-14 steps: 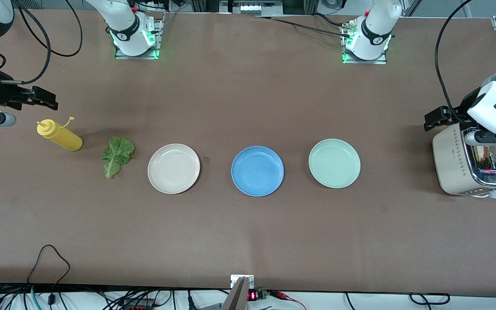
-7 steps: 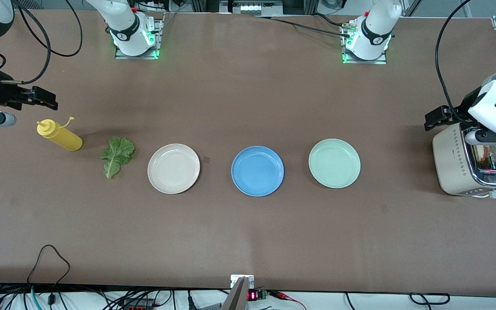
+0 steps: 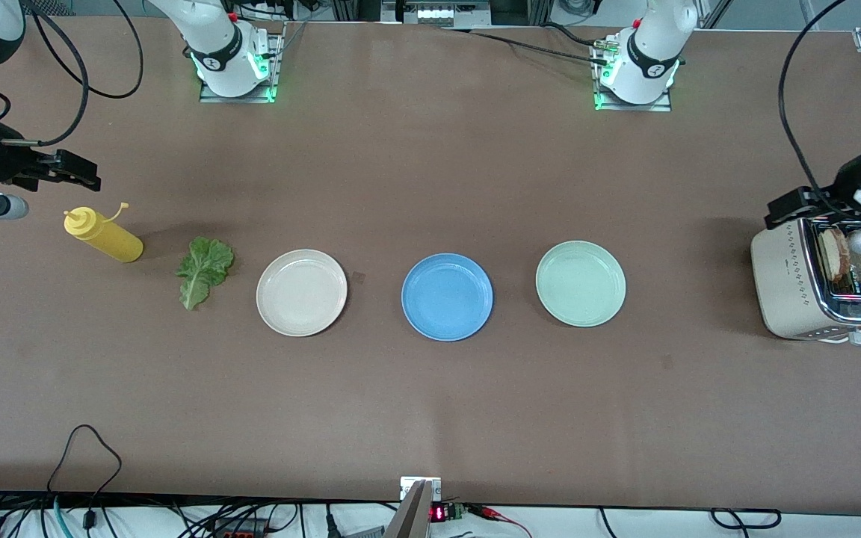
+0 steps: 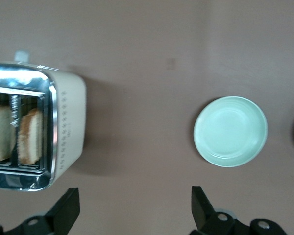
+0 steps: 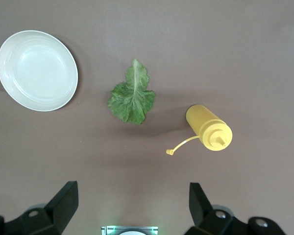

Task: Make sandwich in blue plate with both arms
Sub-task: 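Reach the left gripper into the toaster and grasp a bread slice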

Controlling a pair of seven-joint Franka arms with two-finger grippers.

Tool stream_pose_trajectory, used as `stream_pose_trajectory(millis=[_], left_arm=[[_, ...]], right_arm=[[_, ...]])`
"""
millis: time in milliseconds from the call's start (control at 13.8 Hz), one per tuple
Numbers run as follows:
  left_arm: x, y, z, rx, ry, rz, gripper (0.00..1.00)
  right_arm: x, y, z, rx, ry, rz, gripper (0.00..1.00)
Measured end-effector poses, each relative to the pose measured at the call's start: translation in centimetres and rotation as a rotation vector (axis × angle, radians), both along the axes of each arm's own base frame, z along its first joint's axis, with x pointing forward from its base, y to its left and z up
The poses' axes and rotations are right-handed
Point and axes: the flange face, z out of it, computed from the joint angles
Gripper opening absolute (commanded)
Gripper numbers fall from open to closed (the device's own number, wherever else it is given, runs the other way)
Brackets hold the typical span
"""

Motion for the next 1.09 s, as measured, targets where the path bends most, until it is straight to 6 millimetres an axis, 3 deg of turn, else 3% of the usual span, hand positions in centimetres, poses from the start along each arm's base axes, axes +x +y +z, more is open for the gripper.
stream_pose_trajectory(millis=[435,580,1088], left_arm=[[0.3,12.8,-6.6,-0.055,0.036,0.056,1.0],[0.5,14.4,-8.5,-0.061,0.048,0.072,1.0],[1.3,16.2,-13.1,-0.075,0.081,0.093,1.0]], right_arm=[[0.0,0.1,0.0,0.0,0.0,0.003,1.0],[0.0,0.1,0.0,0.0,0.0,0.003,1.0],[0.0,0.1,0.0,0.0,0.0,0.003,1.0]])
